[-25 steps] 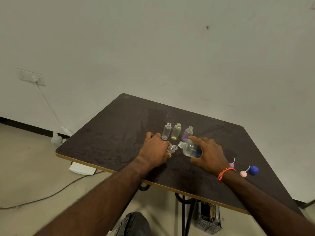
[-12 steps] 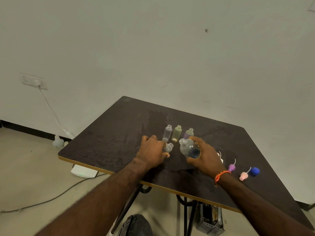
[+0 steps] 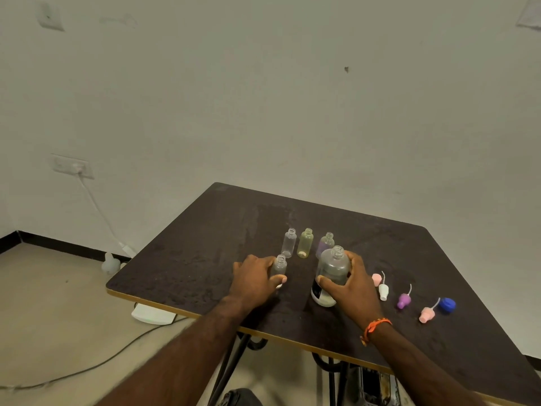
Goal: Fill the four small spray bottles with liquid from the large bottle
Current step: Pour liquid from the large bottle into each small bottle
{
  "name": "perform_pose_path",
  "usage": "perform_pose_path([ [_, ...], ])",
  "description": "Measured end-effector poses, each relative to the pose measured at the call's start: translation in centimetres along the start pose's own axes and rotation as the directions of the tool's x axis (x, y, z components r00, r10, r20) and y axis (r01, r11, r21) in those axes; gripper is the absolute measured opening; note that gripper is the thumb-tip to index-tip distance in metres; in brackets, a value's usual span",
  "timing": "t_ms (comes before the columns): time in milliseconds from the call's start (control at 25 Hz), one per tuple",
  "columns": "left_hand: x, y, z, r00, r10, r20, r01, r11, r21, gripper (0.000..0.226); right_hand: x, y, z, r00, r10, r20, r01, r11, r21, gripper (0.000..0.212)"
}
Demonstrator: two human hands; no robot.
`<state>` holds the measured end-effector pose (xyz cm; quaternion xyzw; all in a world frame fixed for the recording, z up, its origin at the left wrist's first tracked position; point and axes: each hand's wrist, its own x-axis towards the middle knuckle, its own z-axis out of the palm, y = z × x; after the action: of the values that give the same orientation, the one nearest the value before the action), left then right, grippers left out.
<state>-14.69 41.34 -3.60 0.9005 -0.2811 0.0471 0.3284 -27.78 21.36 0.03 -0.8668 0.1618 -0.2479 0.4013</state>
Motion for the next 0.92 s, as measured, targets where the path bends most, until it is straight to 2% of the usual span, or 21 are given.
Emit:
perform_pose_path([
  [200,0.0,-0.2,0.5,1.000,-0.019,-0.022,0.019,1.000,0.025,0.040,-0.4,1.0,0.1,1.000,0.014,-0.013,-0.014,0.999,0.051,0.075],
  [400,2.3,-1.2,-0.2,0.993,-0.095,-0.066,0.100,0.992,0.078,0.039,0.0,1.3,0.0,1.000,0.029,0.009,-0.029,0.996,0.079,0.074],
  [600,6.8,-3.3,-0.2,0.976,-0.200,-0.086,0.202,0.979,0.010,0.042,0.7,2.2,0.2,0.999,0.045,-0.004,-0.045,0.992,0.115,0.068],
  [920,10.0,-4.7,1.0,0.967,-0.237,-0.095,0.240,0.970,0.032,0.049,1.0,2.3,-0.1,0.998,0.059,0.007,-0.059,0.995,0.084,0.064],
])
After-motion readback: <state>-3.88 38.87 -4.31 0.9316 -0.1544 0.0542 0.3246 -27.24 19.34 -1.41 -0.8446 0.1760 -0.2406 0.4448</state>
